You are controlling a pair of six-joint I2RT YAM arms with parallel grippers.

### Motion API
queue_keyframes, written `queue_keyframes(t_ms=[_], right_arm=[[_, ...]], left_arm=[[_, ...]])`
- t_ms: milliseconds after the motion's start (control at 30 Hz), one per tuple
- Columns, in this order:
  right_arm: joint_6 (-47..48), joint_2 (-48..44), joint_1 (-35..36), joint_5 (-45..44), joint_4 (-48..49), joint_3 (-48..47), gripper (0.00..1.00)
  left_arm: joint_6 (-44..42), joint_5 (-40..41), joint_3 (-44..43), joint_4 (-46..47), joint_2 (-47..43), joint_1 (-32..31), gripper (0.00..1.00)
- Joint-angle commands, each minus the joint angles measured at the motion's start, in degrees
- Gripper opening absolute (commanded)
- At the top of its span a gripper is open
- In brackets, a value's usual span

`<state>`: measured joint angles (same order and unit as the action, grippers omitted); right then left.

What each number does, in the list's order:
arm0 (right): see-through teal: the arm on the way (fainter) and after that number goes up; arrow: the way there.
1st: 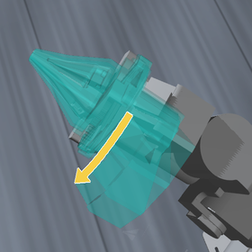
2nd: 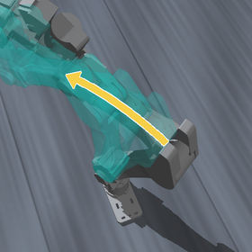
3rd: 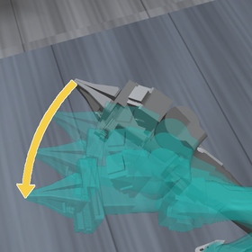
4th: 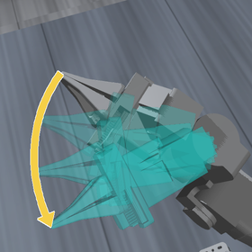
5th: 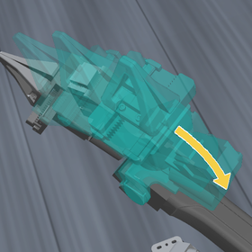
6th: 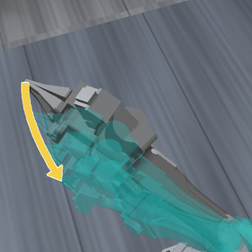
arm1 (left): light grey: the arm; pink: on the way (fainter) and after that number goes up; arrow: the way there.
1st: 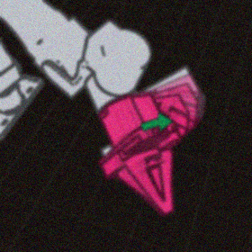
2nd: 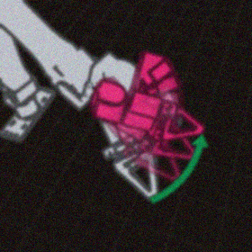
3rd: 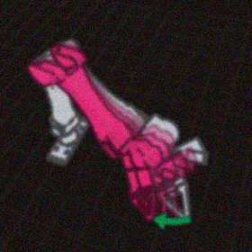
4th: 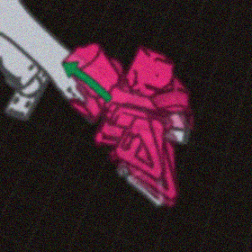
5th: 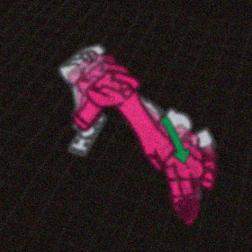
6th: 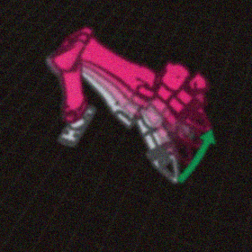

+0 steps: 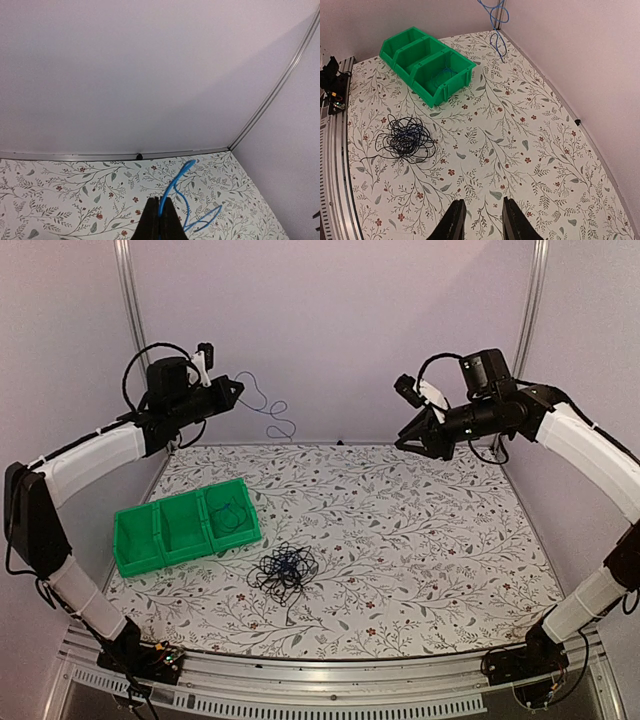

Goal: Untangle the cables

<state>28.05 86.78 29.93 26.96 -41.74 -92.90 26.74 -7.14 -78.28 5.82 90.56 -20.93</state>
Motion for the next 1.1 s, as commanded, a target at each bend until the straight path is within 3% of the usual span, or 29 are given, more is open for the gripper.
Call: queue_keyframes(t_ms=[0, 267, 700, 1067], right_arm=[[2.71, -3.58, -0.31, -0.71, 0.85, 9.29, 0.3], [0.26, -5.41, -0.31, 0.09, 3.96, 17.67, 0.31], [-0.31, -4.24, -0.27, 0.48, 4.45, 19.02, 0.32], [-0.26, -5.61, -0.29, 0.02, 4.54, 20.82, 0.32]], left_arm=[[-4.88, 1.87, -0.38, -9.24, 0.39, 2.01, 0.0], [-6.15, 2.15, 3.65, -13.33, -2.58, 2.11, 0.0], [-12.86, 3.97, 11.95, -16.72, -5.01, 5.05, 0.0], [-14.58, 0.99, 7.96, -18.17, -6.85, 5.38, 0.0]])
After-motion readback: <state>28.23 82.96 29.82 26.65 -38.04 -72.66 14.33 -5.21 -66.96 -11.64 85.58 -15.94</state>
